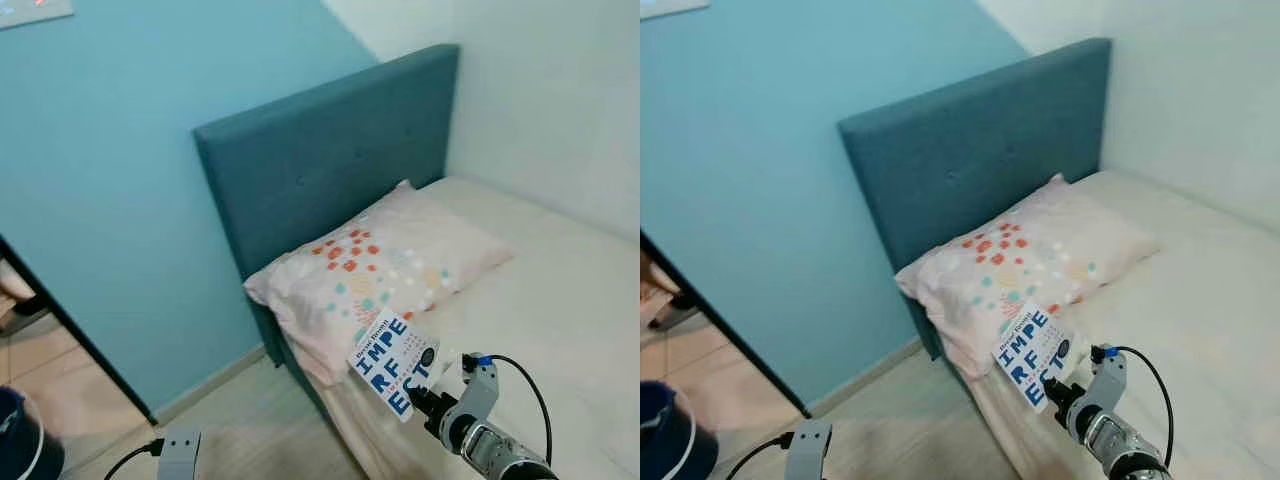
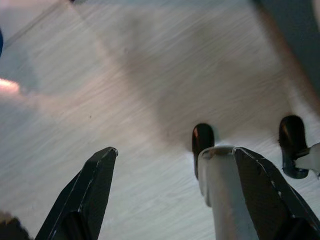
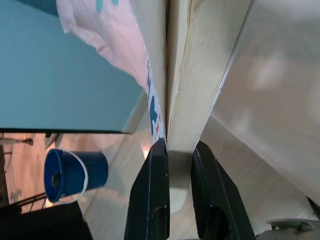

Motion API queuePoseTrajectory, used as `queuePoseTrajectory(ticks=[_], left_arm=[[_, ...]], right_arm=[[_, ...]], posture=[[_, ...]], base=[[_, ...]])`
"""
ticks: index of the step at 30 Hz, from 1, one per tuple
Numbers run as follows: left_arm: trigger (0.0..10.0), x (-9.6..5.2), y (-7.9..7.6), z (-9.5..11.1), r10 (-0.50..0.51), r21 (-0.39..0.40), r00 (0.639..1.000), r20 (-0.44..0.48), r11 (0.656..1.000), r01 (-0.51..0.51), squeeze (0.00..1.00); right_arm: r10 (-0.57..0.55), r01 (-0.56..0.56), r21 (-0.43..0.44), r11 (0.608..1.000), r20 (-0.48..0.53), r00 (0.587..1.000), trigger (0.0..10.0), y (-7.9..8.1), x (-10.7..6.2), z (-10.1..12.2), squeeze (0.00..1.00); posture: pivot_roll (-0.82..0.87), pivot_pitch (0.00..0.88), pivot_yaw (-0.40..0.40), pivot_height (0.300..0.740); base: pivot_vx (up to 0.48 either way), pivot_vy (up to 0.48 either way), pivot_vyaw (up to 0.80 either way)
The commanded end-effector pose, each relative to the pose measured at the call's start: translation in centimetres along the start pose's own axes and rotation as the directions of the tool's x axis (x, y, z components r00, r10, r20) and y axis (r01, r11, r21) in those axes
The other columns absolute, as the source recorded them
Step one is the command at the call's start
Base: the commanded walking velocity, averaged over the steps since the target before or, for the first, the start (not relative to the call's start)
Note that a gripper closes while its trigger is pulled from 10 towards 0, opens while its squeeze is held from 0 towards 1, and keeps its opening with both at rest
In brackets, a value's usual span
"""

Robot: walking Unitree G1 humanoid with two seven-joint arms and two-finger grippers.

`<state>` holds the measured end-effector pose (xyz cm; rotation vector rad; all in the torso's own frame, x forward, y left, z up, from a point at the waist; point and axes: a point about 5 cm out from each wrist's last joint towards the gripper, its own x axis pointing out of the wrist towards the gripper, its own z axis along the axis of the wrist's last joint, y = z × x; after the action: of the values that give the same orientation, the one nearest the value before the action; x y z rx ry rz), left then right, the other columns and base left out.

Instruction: Clean up the room

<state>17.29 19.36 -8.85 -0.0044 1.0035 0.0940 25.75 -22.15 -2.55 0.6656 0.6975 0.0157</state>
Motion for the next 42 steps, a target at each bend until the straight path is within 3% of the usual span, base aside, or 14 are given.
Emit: queuePoseTrajectory(ticks=[1,7,12,23,28,36,39,42], left_arm=[[10.0,-0.1,1.0,-0.2,0.027,0.006,1.000,-0.011,1.000,-0.027,0.00],[10.0,-0.1,1.2,-0.3,0.041,0.001,0.999,-0.009,0.999,-0.041,0.00],[10.0,-0.2,1.3,-0.4,0.058,-0.033,0.998,-0.003,0.998,-0.058,0.00],[10.0,-0.4,1.8,-1.3,0.081,-0.072,0.997,-0.015,0.994,-0.082,0.00],[10.0,-0.6,2.5,-2.0,0.093,-0.072,0.995,-0.024,0.993,-0.095,0.00],[10.0,-0.9,3.9,-2.4,0.113,-0.053,0.993,-0.023,0.992,-0.114,0.00],[10.0,-1.0,4.5,-2.4,0.120,-0.041,0.993,-0.017,0.992,-0.121,0.00],[10.0,-1.1,5.1,-2.3,0.128,-0.036,0.992,-0.010,0.991,-0.128,0.00]], right_arm=[[0.010,-0.010,0.017,1.000,0.003,1.000,10.0,0.3,0.2,0.1,0.00],[-0.019,0.019,-0.024,1.000,-0.017,1.000,10.0,-0.2,-0.2,0.9,0.00],[-0.039,0.040,-0.047,0.998,0.020,0.999,10.0,-0.4,-0.4,3.0,0.00],[-0.036,0.038,-0.060,0.998,0.034,0.999,10.0,-0.5,-0.7,4.4,0.00],[0.030,-0.028,-0.035,0.999,0.048,0.998,10.0,0.2,-0.7,5.2,0.00],[0.014,-0.015,0.021,1.000,0.066,0.998,10.0,-0.5,-1.4,6.7,0.00],[0.055,-0.055,0.004,0.998,0.036,0.998,10.0,-0.2,-1.5,7.0,0.00],[0.015,-0.015,-0.039,0.999,0.020,1.000,10.0,-0.7,-1.9,7.5,0.00]], posture=[[-0.20,0.006,0.087,0.666],[-0.20,0.016,0.081,0.646],[-0.20,0.036,0.067,0.621],[-0.19,0.066,0.053,0.586],[-0.17,0.096,0.061,0.561],[-0.13,0.133,0.086,0.546],[-0.11,0.141,0.089,0.546],[-0.10,0.150,0.093,0.546]], base=[[0.000,0.000,0.00],[0.000,0.000,0.00],[0.000,0.000,0.00],[0.000,0.000,0.00],[0.000,0.000,0.00],[0.000,0.000,0.00],[0.000,0.000,0.00],[0.000,0.000,0.00]])
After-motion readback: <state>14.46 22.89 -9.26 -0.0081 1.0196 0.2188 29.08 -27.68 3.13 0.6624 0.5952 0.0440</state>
